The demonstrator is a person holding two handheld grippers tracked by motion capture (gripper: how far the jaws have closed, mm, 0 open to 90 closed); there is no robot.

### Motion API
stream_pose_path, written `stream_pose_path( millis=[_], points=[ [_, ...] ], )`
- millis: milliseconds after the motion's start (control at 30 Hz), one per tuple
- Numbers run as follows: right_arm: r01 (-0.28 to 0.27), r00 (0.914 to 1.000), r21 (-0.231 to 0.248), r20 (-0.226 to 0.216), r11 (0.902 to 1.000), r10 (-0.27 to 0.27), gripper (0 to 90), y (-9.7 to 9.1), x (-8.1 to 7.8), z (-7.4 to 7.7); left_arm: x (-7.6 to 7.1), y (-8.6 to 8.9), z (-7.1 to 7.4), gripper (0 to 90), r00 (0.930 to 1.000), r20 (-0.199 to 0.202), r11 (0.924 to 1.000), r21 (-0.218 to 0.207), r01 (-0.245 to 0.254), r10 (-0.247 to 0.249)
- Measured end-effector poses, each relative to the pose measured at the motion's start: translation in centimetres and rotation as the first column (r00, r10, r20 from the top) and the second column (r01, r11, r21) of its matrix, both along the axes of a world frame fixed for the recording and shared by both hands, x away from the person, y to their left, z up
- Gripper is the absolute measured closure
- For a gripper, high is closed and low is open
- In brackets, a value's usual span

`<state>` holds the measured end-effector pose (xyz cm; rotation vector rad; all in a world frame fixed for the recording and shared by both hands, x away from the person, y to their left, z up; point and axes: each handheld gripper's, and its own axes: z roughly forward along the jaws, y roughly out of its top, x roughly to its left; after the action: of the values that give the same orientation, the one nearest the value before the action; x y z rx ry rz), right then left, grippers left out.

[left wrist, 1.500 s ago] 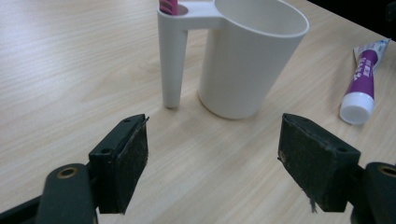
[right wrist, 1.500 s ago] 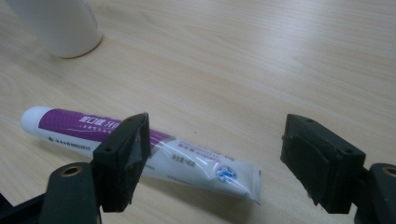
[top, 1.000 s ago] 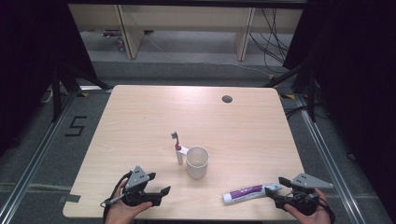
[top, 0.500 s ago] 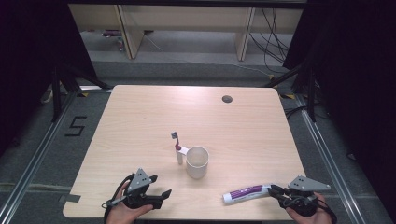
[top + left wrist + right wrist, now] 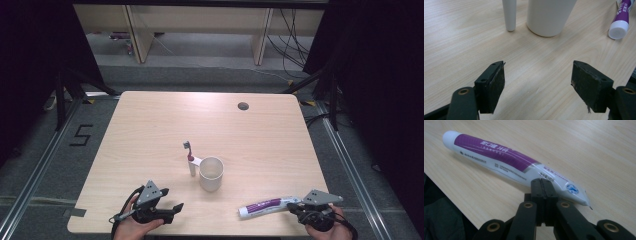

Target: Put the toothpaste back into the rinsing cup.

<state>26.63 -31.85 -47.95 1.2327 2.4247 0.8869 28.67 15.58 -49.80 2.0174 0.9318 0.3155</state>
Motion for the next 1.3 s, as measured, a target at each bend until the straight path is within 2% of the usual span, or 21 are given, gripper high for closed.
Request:
stream_pose_path(
  millis=[67, 133, 167, 200, 300, 467, 500, 567, 600, 633, 667, 700, 767, 800, 867, 900, 967, 1033, 1133, 1167, 1300],
  points=[
    [0.0, 1.0, -0.01, 0.003, 1.0, 0.0, 89.7, 0.1, 0.2, -0.1, 0.0, -0.3, -0.1, 26.7, 0.9999, -0.003, 0.9992, -0.036, -0.017, 0.017],
    [-0.019, 0.9998, -0.031, 0.004, 0.9993, 0.019, 89.9, 0.0, 0.6, -0.2, 0.0, -0.3, -0.2, 26.7, 1.0, -0.002, 0.9993, -0.035, -0.007, 0.007],
    [0.01, 0.9997, -0.007, -0.021, 0.9999, -0.01, 89.8, 0.3, 0.5, -0.2, -0.1, -0.3, -0.2, 26.7, 1.0, -0.003, 0.9993, -0.037, -0.006, 0.006],
    [-0.003, 1.0, -0.024, 0.001, 0.9997, 0.003, 89.9, 0.3, 0.7, -0.3, -0.1, -0.3, -0.2, 26.8, 1.0, -0.004, 0.9993, -0.038, -0.007, 0.007],
    [-0.02, 0.9997, -0.054, 0.01, 0.9983, 0.021, 89.8, 0.4, 1.3, -0.4, 0.0, -0.3, -0.2, 26.8, 0.9999, -0.006, 0.9993, -0.035, -0.01, 0.01],
    [-0.014, 0.9997, -0.067, 0.02, 0.9976, 0.016, 89.6, 0.5, 2.5, -0.4, 0.0, -0.4, -0.3, 27.0, 0.9999, -0.007, 0.9992, -0.038, -0.009, 0.009],
    [0.016, 0.9996, -0.044, 0.026, 0.9989, -0.015, 89.6, 1.0, 2.6, -0.6, -0.1, -0.4, -0.3, 27.1, 0.9999, -0.008, 0.9994, -0.033, -0.008, 0.008],
    [-0.02, 0.9996, -0.072, 0.021, 0.9972, 0.022, 89.4, 1.0, 3.6, -0.4, -0.1, -0.3, -0.2, 27.2, 0.9999, -0.01, 0.9998, -0.017, 0.009, -0.009],
    [-0.019, 0.9997, -0.07, 0.012, 0.9974, 0.019, 89.3, 1.3, 4.0, -0.4, 0.0, -0.3, -0.2, 27.2, 0.9999, -0.008, 0.9999, -0.016, 0.007, -0.007],
    [0.009, 0.9994, -0.044, 0.034, 0.999, -0.007, 89.2, 1.9, 4.2, -0.7, 0.0, -0.3, -0.2, 27.2, 1.0, -0.007, 0.9999, -0.013, 0.002, -0.002],
    [-0.038, 0.9991, -0.087, 0.015, 0.9955, 0.039, 89.0, 1.8, 4.9, -0.4, -0.1, -0.4, -0.3, 27.3, 0.9999, -0.009, 0.9994, -0.034, -0.006, 0.006],
    [-0.043, 0.9988, -0.084, 0.018, 0.9955, 0.045, 88.8, 2.1, 5.3, -0.5, 0.0, -0.2, -0.2, 27.3, 0.9999, -0.008, 0.9999, -0.013, 0.006, -0.006],
    [-0.031, 0.9989, -0.068, 0.033, 0.9972, 0.033, 88.6, 3.0, 6.0, -0.8, -0.1, -0.2, -0.2, 27.4, 0.9999, -0.007, 0.9998, -0.016, 0.011, -0.011],
    [-0.061, 0.9979, -0.099, 0.015, 0.9932, 0.063, 88.4, 3.1, 6.6, -0.6, -0.1, -0.3, -0.2, 27.4, 1.0, -0.009, 0.9997, -0.025, 0.002, -0.002],
    [-0.062, 0.998, -0.098, -0.016, 0.9932, 0.061, 88.2, 3.9, 7.1, -0.7, -0.1, -0.2, -0.2, 27.5, 1.0, -0.008, 0.9998, -0.021, 0.004, -0.004],
    [-0.07, 0.9976, -0.1, -0.009, 0.9925, 0.069, 88.1, 4.2, 7.5, -0.8, -0.1, -0.3, -0.3, 27.5, 1.0, -0.003, 0.9992, -0.04, -0.002, 0.002],
    [-0.077, 0.9969, -0.103, 0.006, 0.9917, 0.078, 88.1, 4.9, 8.1, -0.8, -0.1, -0.2, -0.2, 27.6, 0.9999, -0.004, 0.9997, -0.022, 0.012, -0.012],
    [-0.093, 0.9956, -0.107, -0.019, 0.9898, 0.092, 87.9, 5.4, 8.7, -0.7, -0.1, -0.2, -0.2, 27.6, 1.0, -0.005, 0.9997, -0.025, 0.008, -0.008],
    [-0.095, 0.9954, -0.102, -0.015, 0.9902, 0.094, 87.7, 6.4, 9.5, -0.9, -0.1, -0.3, -0.3, 27.7, 1.0, -0.003, 0.9995, -0.032, 0.004, -0.004],
    [-0.103, 0.9947, -0.107, -0.012, 0.9889, 0.102, 87.7, 6.7, 9.7, -1.0, -0.1, -0.2, -0.2, 27.7, 0.9999, -0.004, 0.9998, -0.017, 0.011, -0.011],
    [-0.122, 0.9921, -0.116, -0.041, 0.9858, 0.118, 86.2, 7.8, 10.4, -0.8, -0.2, -0.3, -0.3, 27.8, 0.9999, -0.008, 0.9996, -0.028, 0.007, -0.007]
  ],
)
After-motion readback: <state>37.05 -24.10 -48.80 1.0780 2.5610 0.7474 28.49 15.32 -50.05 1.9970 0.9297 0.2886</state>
